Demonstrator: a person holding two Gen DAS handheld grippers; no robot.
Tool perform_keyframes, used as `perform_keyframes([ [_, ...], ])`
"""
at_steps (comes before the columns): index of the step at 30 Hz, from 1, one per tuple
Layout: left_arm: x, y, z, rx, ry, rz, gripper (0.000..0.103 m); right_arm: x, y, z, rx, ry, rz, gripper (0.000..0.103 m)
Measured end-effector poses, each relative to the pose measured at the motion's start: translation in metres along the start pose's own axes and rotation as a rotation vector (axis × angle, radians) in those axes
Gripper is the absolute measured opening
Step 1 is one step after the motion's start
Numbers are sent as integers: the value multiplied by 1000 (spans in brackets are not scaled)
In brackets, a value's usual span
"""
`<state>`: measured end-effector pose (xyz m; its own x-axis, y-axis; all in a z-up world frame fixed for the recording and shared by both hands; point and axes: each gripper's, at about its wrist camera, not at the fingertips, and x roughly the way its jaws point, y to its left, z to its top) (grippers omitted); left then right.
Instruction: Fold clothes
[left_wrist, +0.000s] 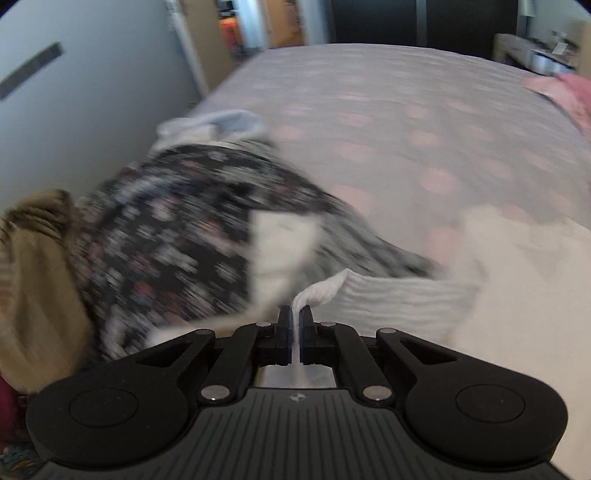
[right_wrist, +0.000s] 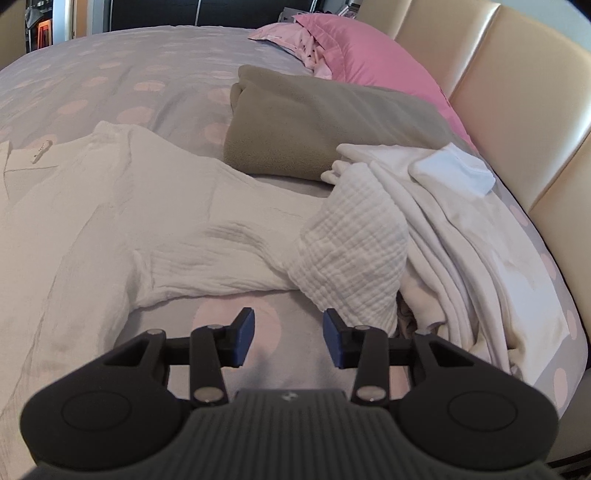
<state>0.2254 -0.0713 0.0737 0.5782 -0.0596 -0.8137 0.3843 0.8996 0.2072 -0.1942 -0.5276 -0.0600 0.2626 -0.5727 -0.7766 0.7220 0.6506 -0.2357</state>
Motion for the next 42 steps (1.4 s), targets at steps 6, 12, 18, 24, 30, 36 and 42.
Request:
perform_keyframes([
  [6,57,37,41,-75,24,195,1,12,2,3,4,24,-15,44],
  [12,100,45,48,-82,48,269,2,19,6,7,-6,38,-17,45],
  [18,93,27,35,27,-44,232,27,17,11,6,-28,47,22,45],
  [24,47,7,11,66,-134,118,31,1,17,-1,-66,66,132,45],
  [30,10,-35,-49,260,-22,-117,30,-26,25,-24,-110,126,266,44],
  [36,-5,-79,-126,403,124,-273,31,-43,28,-57,-148,223,345,44],
  [42,2,-98,-193,541,257,-294,30,-51,28,-84,-198,306,399,44],
])
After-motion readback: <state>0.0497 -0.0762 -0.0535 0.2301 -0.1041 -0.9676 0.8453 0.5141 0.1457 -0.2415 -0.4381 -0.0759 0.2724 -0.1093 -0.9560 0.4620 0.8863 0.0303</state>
